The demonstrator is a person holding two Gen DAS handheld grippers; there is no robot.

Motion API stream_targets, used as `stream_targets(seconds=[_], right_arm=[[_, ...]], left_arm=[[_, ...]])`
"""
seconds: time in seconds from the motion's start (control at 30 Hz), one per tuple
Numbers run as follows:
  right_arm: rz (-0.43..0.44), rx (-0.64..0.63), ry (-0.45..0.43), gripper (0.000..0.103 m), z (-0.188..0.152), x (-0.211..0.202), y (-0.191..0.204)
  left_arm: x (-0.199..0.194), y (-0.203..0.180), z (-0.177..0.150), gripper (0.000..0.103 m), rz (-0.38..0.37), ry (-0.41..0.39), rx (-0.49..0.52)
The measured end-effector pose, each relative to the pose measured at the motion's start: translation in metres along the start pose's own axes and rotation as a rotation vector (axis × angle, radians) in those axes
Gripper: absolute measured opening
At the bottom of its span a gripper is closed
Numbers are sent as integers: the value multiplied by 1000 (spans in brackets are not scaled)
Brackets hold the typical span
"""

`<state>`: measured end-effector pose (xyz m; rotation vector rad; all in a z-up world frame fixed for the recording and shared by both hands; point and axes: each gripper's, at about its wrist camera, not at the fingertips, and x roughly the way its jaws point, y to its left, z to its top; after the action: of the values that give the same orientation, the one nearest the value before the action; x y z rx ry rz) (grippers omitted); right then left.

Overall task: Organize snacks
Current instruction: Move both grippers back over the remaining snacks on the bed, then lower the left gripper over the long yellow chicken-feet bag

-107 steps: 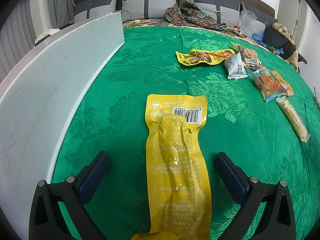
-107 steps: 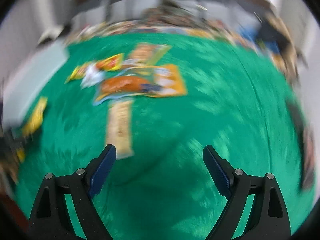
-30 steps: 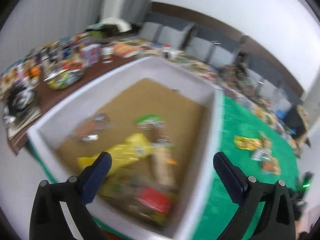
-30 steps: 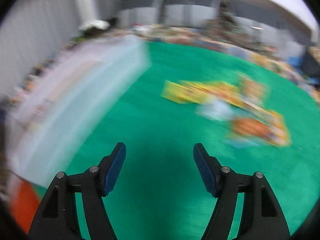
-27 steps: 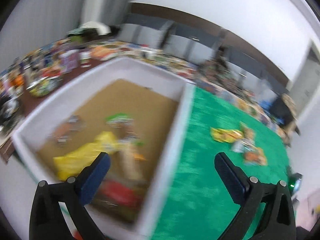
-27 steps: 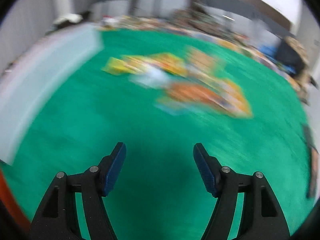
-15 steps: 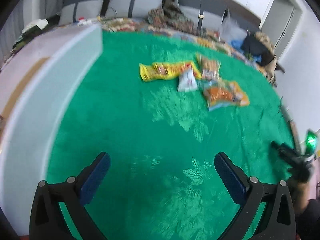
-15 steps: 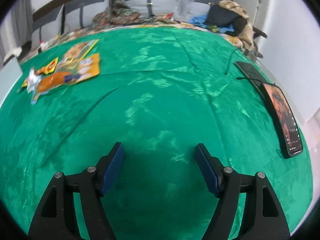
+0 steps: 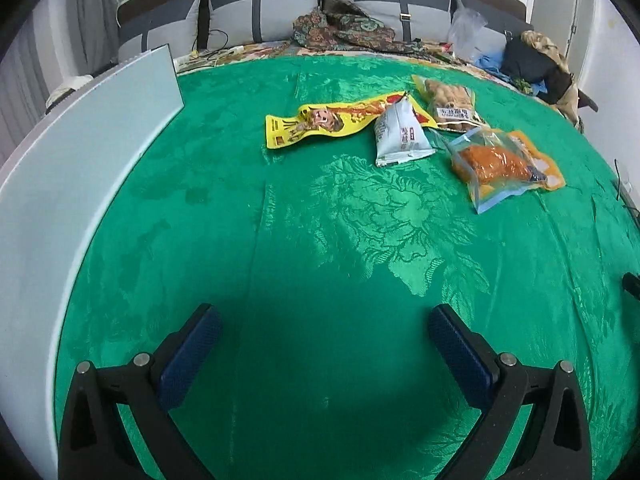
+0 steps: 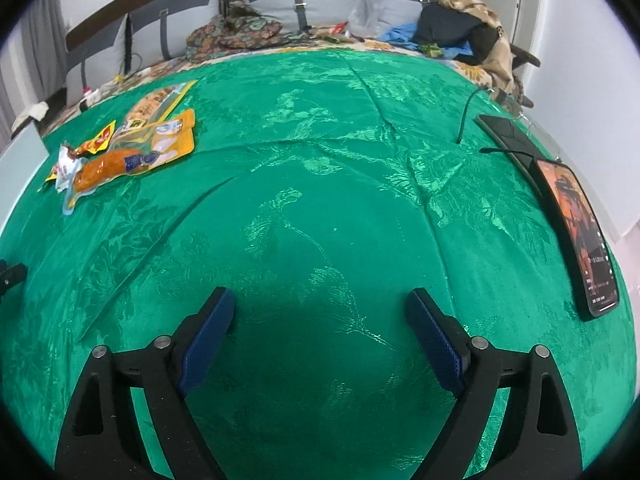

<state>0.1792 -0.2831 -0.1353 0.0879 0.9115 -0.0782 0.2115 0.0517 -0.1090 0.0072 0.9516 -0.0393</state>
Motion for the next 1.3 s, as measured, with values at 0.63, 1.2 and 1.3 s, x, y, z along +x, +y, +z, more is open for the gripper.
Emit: stream_targets(seconds=[0.63, 1.2, 1.3], right_arm=[[1, 2, 0, 91, 0, 0, 0], [1, 2, 0, 91, 0, 0, 0], [0, 2, 0, 91, 0, 0, 0]], left_arm=[[2, -2, 3, 103, 3, 9, 6], [66, 15, 168, 103, 13, 134, 369], [95, -1, 178, 102, -39, 194, 414]])
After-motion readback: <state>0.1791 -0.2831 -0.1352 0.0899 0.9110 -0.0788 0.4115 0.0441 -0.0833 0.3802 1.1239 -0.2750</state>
